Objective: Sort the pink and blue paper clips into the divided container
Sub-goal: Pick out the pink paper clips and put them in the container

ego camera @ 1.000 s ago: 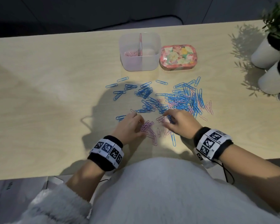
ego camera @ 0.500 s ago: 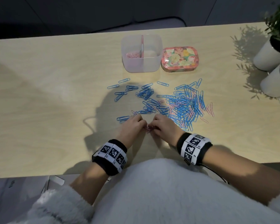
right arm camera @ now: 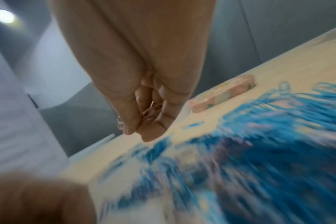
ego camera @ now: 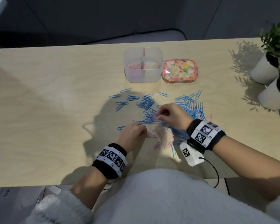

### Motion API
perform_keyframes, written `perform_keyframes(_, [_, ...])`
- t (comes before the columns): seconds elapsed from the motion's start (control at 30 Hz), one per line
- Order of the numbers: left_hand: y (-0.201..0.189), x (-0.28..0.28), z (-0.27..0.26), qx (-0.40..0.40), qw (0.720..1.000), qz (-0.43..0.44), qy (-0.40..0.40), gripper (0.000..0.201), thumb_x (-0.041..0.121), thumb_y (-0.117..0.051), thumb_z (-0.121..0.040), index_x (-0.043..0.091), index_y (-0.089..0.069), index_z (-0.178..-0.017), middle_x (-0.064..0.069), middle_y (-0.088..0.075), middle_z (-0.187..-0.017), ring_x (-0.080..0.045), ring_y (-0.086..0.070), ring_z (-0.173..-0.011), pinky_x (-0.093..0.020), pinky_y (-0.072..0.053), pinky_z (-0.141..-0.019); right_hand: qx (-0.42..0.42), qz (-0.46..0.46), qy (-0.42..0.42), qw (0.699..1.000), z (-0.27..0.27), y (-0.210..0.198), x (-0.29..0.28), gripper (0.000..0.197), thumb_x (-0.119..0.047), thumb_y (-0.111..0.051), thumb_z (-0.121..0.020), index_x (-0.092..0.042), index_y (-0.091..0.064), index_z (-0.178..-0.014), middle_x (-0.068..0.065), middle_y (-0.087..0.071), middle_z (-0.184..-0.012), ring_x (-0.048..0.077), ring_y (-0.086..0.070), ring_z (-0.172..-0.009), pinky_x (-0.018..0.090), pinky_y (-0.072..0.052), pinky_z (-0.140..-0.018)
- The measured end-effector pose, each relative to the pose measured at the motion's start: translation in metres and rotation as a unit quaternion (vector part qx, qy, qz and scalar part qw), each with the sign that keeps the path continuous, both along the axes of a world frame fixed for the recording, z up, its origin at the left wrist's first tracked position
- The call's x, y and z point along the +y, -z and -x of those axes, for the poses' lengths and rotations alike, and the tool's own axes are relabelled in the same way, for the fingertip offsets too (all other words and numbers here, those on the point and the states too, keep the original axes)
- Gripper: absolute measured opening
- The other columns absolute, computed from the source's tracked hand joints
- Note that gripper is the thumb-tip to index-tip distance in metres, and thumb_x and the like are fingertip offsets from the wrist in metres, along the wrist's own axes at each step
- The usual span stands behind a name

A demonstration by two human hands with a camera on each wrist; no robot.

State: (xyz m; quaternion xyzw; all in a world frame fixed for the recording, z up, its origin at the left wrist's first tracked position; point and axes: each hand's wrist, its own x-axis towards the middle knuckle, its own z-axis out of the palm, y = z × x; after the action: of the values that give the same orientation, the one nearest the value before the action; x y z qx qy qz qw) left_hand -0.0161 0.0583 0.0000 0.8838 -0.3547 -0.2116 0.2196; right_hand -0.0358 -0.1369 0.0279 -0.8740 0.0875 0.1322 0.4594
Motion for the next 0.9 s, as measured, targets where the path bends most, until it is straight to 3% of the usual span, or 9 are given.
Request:
perform_keyframes(0.07, [-0.002, 0.0, -0.001, 0.023, 1.0, 0.003, -0.017, 0.015, 0.011, -0.057, -0.083, 0.008, -0.067, -0.093, -0.012, -0.066, -0.096, -0.029, -0.061, -0.092, -0.033, -0.045, -0.08, -0.015, -0.01, 0.025, 1.0, -0.032, -0.017, -0.007, 0.027, -0.001, -0.065, -0.08, -0.021, -0.058, -0.064, 0.005, -0.067, -0.074, 0.001, -0.056, -0.057, 0.018, -0.05, -0.058])
perform_keyframes(0.13, [-0.004, 0.0, -0.002, 0.046, 0.998, 0.015, -0.034, 0.014, 0.012, -0.059, -0.081, 0.01, -0.067, -0.093, -0.009, -0.067, -0.096, -0.025, -0.06, -0.092, -0.03, -0.043, -0.081, -0.036, 0.021, 0.029, 0.999, -0.071, -0.034, -0.01, 0.024, -0.004, -0.066, -0.081, -0.018, -0.056, -0.063, 0.008, -0.062, -0.07, 0.013, -0.053, -0.058, 0.027, -0.05, -0.057])
perform_keyframes(0.2, [-0.006, 0.001, -0.006, 0.064, 0.996, 0.031, -0.048, 0.014, 0.013, -0.06, -0.081, 0.01, -0.067, -0.093, -0.008, -0.067, -0.096, -0.023, -0.06, -0.092, -0.028, -0.043, -0.081, -0.071, 0.078, 0.032, 0.994, -0.111, -0.048, -0.007, 0.012, -0.002, -0.064, -0.08, -0.005, -0.059, -0.07, 0.001, -0.053, -0.064, 0.013, -0.048, -0.057, 0.024, -0.045, -0.056])
perform_keyframes(0.3, [-0.012, 0.002, -0.014, 0.067, 0.995, 0.052, -0.056, 0.013, 0.015, -0.062, -0.083, 0.01, -0.067, -0.094, -0.008, -0.067, -0.095, -0.022, -0.059, -0.091, -0.028, -0.041, -0.079, -0.111, 0.132, 0.042, 0.984, -0.163, -0.06, 0.007, 0.008, -0.003, -0.064, -0.078, -0.01, -0.061, -0.078, 0.0, -0.053, -0.07, 0.017, -0.052, -0.067, 0.018, -0.039, -0.053])
perform_keyframes(0.4, [-0.024, 0.002, -0.03, 0.066, 0.992, 0.081, -0.066, 0.011, 0.014, -0.063, -0.083, 0.009, -0.066, -0.092, -0.007, -0.067, -0.092, -0.021, -0.06, -0.086, -0.028, -0.045, -0.077, -0.084, 0.202, 0.012, 0.976, -0.196, -0.053, 0.018, 0.02, -0.018, -0.076, -0.074, -0.01, -0.063, -0.088, 0.005, -0.058, -0.09, 0.021, -0.056, -0.082, 0.023, -0.043, -0.072])
perform_keyframes(0.53, [-0.043, -0.002, -0.07, 0.042, 0.986, 0.126, -0.098, 0.004, 0.014, -0.064, -0.084, 0.013, -0.067, -0.086, -0.003, -0.071, -0.088, -0.017, -0.063, -0.08, -0.032, -0.052, -0.076, -0.038, 0.235, -0.057, 0.97, -0.208, -0.048, 0.018, 0.03, -0.017, -0.067, -0.081, -0.005, -0.064, -0.109, 0.014, -0.064, -0.117, 0.029, -0.06, -0.107, 0.03, -0.048, -0.093])
perform_keyframes(0.67, [-0.066, -0.019, -0.12, -0.002, 0.982, 0.138, -0.131, 0.007, 0.01, -0.063, -0.083, 0.008, -0.069, -0.087, -0.006, -0.071, -0.09, -0.018, -0.062, -0.08, -0.029, -0.05, -0.079, -0.087, 0.187, -0.039, 0.978, -0.194, -0.061, 0.01, 0.023, -0.001, -0.052, -0.085, 0.003, -0.066, -0.103, 0.015, -0.067, -0.106, 0.029, -0.06, -0.1, 0.035, -0.048, -0.095])
perform_keyframes(0.8, [-0.075, -0.047, -0.166, -0.014, 0.972, 0.149, -0.179, 0.01, 0.011, -0.062, -0.078, 0.009, -0.069, -0.084, -0.006, -0.066, -0.081, -0.02, -0.056, -0.076, -0.025, -0.043, -0.071, -0.17, 0.072, 0.072, 0.98, -0.16, -0.063, -0.006, 0.037, 0.01, -0.033, -0.081, 0.004, -0.067, -0.096, 0.017, -0.066, -0.095, 0.028, -0.064, -0.089, 0.035, -0.054, -0.082])
perform_keyframes(0.9, [-0.074, -0.066, -0.194, -0.051, 0.978, 0.076, -0.186, 0.015, 0.012, -0.062, -0.081, 0.008, -0.07, -0.093, -0.01, -0.07, -0.094, -0.025, -0.061, -0.088, -0.027, -0.044, -0.076, -0.169, 0.012, 0.094, 0.981, -0.119, -0.055, -0.02, 0.039, 0.012, -0.029, -0.081, 0.003, -0.065, -0.094, 0.01, -0.061, -0.083, 0.004, -0.06, -0.057, 0.014, -0.05, -0.056])
